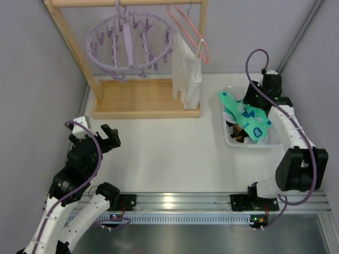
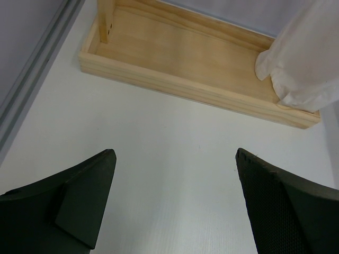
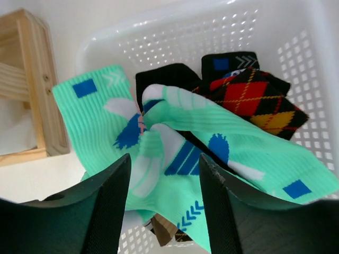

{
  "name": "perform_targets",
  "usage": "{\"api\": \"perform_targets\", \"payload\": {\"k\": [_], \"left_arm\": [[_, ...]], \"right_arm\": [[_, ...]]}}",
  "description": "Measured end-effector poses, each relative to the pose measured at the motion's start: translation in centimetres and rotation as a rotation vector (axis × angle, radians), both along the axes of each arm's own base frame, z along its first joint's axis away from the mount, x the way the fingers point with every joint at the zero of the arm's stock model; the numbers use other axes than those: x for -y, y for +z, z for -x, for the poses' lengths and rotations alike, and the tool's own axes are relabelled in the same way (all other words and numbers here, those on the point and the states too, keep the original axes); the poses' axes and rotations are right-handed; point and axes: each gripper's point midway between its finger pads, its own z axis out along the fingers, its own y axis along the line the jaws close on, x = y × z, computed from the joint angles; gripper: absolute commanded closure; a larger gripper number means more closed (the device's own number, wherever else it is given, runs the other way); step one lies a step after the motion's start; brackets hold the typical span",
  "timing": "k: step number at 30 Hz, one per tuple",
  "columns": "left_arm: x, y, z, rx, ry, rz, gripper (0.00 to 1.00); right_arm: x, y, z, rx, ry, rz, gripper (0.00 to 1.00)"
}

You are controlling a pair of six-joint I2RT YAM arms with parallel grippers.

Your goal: Remove the socks clipped to the hanger

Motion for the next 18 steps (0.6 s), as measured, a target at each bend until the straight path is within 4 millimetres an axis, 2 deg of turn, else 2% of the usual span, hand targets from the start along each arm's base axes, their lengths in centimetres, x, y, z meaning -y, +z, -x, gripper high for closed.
{"api": "perform_targets", "payload": {"k": [4,8,13,15,18], "left_arm": [[0.0,0.0,0.0,0.001,0.002,0.0,0.02],[0.0,0.0,0.0,0.0,0.002,-0.001,0.02],[0.0,-0.1,0.0,-0.002,0.002,-0.002,0.02],[0.0,-0.2,0.0,-0.003,0.002,-0.002,0.02],[0.0,-0.2,0.0,-0.004,0.002,-0.003,0.02]], "right_arm": [[-2.7,-4.1,-0.6,-0.102,0.069,0.005,0.53],[-4.7,-7.2,0.4,-0.173,0.113,0.011,0.54],[-4.5,-8.3,0.5,-0.188,0.1,0.03,0.55],[-4.1,-9.2,0.3,-0.207,0.082,0.047,0.55],[-3.6,-11.6,0.1,-0.253,0.06,0.075,0.56]]}}
